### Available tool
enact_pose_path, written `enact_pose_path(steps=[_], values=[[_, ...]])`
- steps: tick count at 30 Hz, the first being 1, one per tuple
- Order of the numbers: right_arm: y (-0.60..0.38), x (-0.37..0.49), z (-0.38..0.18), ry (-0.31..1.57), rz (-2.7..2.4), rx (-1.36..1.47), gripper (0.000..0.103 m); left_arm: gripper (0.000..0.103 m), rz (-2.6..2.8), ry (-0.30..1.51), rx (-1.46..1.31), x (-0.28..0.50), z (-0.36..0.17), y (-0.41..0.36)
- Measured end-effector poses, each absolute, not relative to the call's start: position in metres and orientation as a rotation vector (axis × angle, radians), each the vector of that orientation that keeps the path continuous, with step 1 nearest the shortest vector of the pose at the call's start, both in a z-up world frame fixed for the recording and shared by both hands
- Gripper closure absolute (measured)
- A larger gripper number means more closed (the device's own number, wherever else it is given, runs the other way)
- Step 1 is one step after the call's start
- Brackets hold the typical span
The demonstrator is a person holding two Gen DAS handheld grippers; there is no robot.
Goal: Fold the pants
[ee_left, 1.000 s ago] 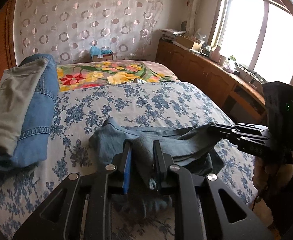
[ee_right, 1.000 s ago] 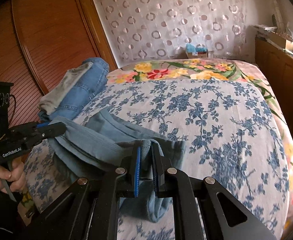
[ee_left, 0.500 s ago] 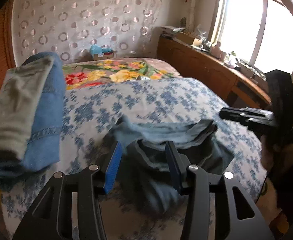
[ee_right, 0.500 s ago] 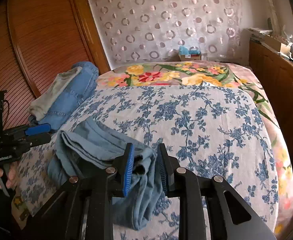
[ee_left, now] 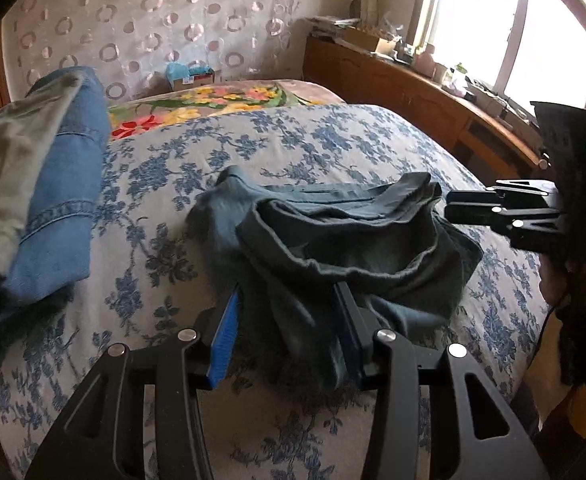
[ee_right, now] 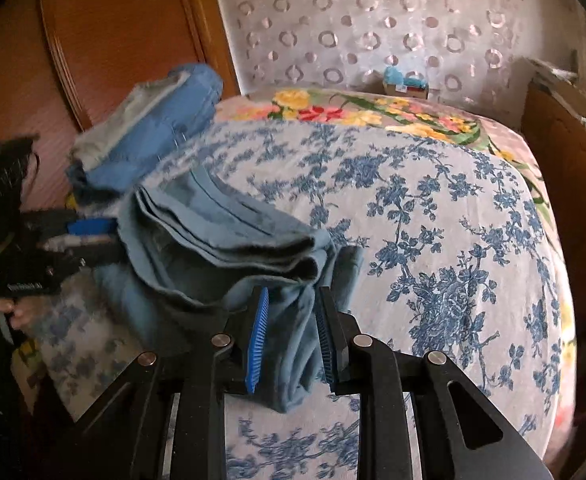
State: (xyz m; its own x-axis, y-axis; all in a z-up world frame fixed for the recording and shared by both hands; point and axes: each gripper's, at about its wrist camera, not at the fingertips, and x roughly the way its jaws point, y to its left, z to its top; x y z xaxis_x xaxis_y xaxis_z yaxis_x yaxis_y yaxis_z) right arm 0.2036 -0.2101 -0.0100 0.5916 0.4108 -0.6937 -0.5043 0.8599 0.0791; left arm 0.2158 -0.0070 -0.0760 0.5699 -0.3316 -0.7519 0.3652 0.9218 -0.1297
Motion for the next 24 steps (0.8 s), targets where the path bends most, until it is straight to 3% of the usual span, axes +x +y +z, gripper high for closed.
enact_pose_path(steps=[13,14,16,17,20,24], values=[[-0.197,0.243,-0.013,0.773,0.598,-0.158,0.079,0.057,-0.396,0.913,0.088,0.257,-0.082,-0.020],[-0.199,0.246,-0.014,0.774,0.610,-0.147,0.087,0.057,-0.395,0.909,0.087,0.259,-0.081,-0.019],[-0.201,0.250,-0.016,0.783,0.633,-0.132,0.093,0.057,-0.397,0.899,0.091,0.260,-0.080,-0.020],[-0.202,0.251,-0.017,0.775,0.631,-0.129,0.095,0.059,-0.400,0.891,0.093,0.261,-0.079,-0.020],[-0.209,0.254,-0.016,0.747,0.597,-0.095,0.097,0.082,-0.411,0.874,0.077,0.263,-0.078,-0.018],[-0.216,0.255,-0.014,0.728,0.520,-0.051,0.097,0.085,-0.394,0.827,0.012,0.265,-0.069,-0.009]])
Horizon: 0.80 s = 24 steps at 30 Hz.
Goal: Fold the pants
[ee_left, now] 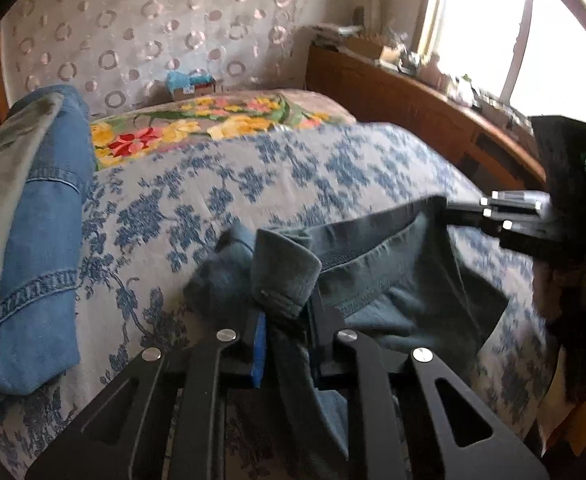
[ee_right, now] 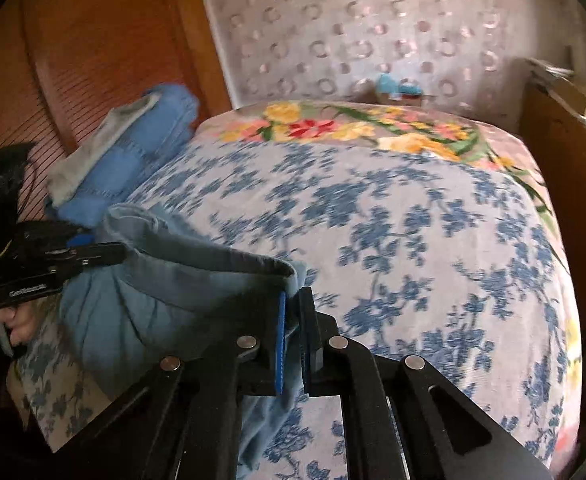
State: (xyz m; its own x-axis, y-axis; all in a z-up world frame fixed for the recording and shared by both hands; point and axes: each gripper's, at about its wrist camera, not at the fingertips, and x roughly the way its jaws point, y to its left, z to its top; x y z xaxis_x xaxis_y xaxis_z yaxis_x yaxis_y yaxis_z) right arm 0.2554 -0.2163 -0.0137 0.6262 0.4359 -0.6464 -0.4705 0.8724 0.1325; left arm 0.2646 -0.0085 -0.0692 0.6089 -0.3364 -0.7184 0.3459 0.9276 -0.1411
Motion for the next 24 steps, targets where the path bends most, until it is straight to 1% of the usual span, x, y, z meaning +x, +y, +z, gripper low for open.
enact_pose_path(steps=[4,5,7,8,9,14,20,24], values=[[-0.205,0.253,-0.014,0.741,0.498,-0.072,0.097,0.085,-0.376,0.834,0.017,0.268,-0.067,-0.011],[-0.203,0.251,-0.013,0.740,0.496,-0.080,0.097,0.083,-0.376,0.838,0.023,0.268,-0.066,-0.011],[-0.204,0.248,-0.010,0.734,0.500,-0.070,0.095,0.073,-0.382,0.841,0.024,0.264,-0.065,-0.010],[-0.206,0.245,-0.008,0.729,0.503,-0.061,0.093,0.062,-0.380,0.836,0.020,0.261,-0.065,-0.008],[-0.208,0.241,-0.005,0.721,0.501,-0.052,0.092,0.057,-0.372,0.822,0.012,0.257,-0.062,-0.005],[-0.220,0.214,0.003,0.721,0.506,-0.047,0.088,0.056,-0.353,0.801,-0.012,0.237,-0.055,0.005],[-0.216,0.177,0.000,0.754,0.539,-0.069,0.088,0.056,-0.351,0.810,-0.026,0.211,-0.059,0.006],[-0.213,0.172,-0.008,0.789,0.522,-0.078,0.088,0.056,-0.360,0.831,-0.012,0.202,-0.069,0.000]])
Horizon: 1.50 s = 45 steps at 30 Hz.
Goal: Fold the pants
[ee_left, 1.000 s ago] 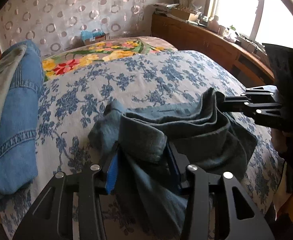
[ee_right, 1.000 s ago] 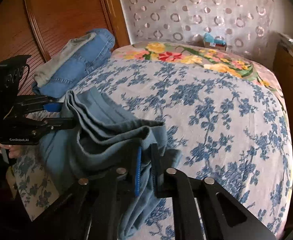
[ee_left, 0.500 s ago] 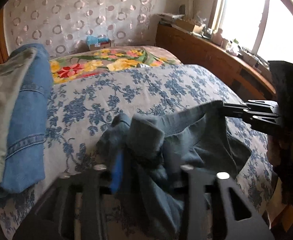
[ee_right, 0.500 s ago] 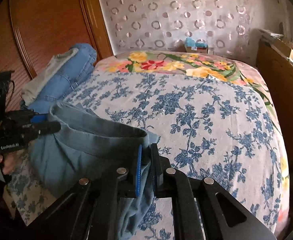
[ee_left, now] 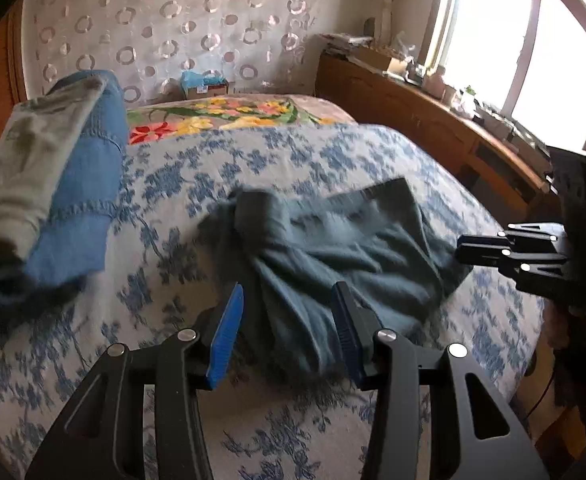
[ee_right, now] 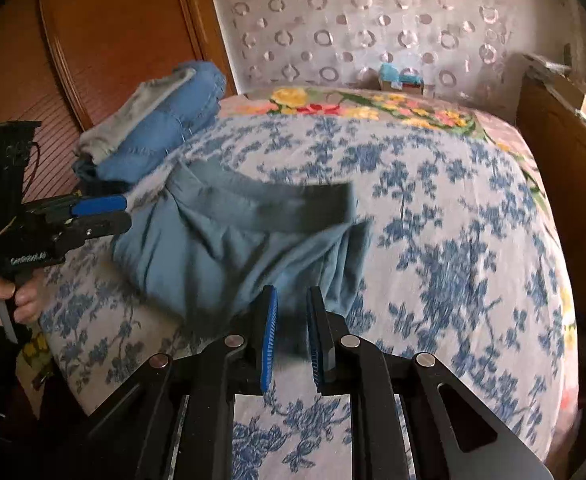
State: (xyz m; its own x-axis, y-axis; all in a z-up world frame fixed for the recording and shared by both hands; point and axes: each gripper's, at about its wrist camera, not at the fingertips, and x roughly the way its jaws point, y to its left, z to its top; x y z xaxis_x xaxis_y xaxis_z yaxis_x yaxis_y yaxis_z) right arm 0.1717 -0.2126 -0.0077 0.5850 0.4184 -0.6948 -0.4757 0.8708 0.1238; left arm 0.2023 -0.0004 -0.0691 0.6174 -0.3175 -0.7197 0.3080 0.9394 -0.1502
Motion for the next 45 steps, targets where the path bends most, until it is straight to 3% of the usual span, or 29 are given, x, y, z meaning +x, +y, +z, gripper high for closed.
enact_pose_path(steps=[4,8,15,16,17,20,41,45], values=[[-0.211,0.173,-0.016,0.826,0.488,-0.093,0.088,0.056,-0.343,0.871,0.006,0.202,-0.084,-0.005],[-0.209,0.171,-0.017,0.835,0.476,-0.091,0.080,0.056,-0.327,0.897,0.015,0.205,-0.092,-0.006],[-0.206,0.168,-0.025,0.844,0.484,-0.088,0.080,0.056,-0.323,0.904,0.025,0.204,-0.098,-0.006],[-0.206,0.168,-0.026,0.838,0.488,-0.095,0.084,0.056,-0.322,0.903,0.026,0.205,-0.099,-0.007],[-0.206,0.166,-0.025,0.825,0.494,-0.099,0.095,0.056,-0.318,0.902,0.029,0.205,-0.100,-0.007],[-0.212,0.159,-0.021,0.789,0.492,-0.115,0.098,0.056,-0.313,0.898,0.021,0.205,-0.102,-0.006],[-0.245,0.154,-0.018,0.762,0.473,-0.016,0.100,0.055,-0.304,0.894,-0.006,0.204,-0.096,0.000],[-0.251,0.150,-0.008,0.723,0.485,0.006,0.095,0.055,-0.304,0.873,-0.008,0.205,-0.085,0.002]])
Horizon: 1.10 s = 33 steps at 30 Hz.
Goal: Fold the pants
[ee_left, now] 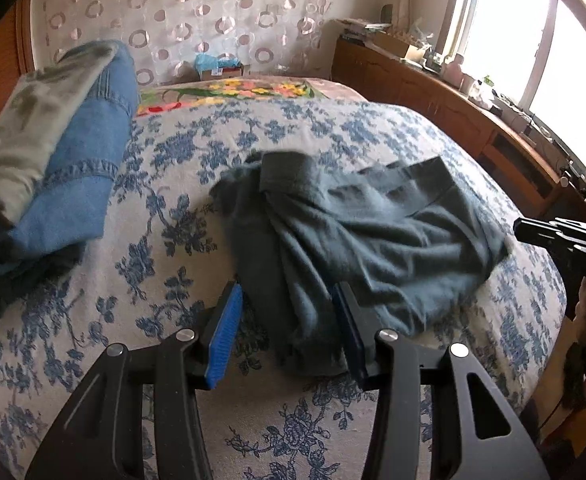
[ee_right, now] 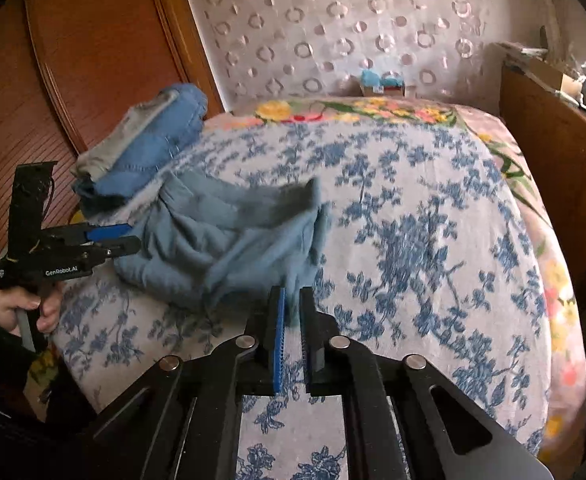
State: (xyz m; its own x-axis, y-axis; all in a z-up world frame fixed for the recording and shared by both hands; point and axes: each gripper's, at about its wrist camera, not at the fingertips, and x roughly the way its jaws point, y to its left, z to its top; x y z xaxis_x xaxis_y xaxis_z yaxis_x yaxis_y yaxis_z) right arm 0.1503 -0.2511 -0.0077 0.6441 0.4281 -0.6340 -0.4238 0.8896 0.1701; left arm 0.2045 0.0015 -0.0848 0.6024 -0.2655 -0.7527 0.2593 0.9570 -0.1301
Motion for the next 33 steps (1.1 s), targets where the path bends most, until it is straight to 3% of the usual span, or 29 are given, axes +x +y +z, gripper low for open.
enact_pose_path(steps=[4,5,8,11,31,33], values=[[-0.252,0.154,-0.003,0.709,0.485,0.006,0.082,0.052,-0.296,0.853,0.011,0.207,-0.077,0.000],[-0.251,0.157,-0.003,0.710,0.491,0.005,0.072,0.046,-0.291,0.849,0.018,0.209,-0.076,-0.002],[-0.247,0.168,-0.007,0.721,0.489,0.012,0.056,0.026,-0.259,0.836,0.028,0.216,-0.074,-0.001],[-0.240,0.178,-0.009,0.731,0.497,0.016,0.051,0.023,-0.249,0.840,0.038,0.224,-0.073,-0.001],[-0.220,0.246,-0.032,0.832,0.461,0.018,0.050,0.023,-0.314,0.899,-0.021,0.271,-0.083,0.002],[-0.216,0.252,-0.035,0.842,0.459,0.006,0.050,0.028,-0.333,0.906,-0.033,0.275,-0.086,0.001]])
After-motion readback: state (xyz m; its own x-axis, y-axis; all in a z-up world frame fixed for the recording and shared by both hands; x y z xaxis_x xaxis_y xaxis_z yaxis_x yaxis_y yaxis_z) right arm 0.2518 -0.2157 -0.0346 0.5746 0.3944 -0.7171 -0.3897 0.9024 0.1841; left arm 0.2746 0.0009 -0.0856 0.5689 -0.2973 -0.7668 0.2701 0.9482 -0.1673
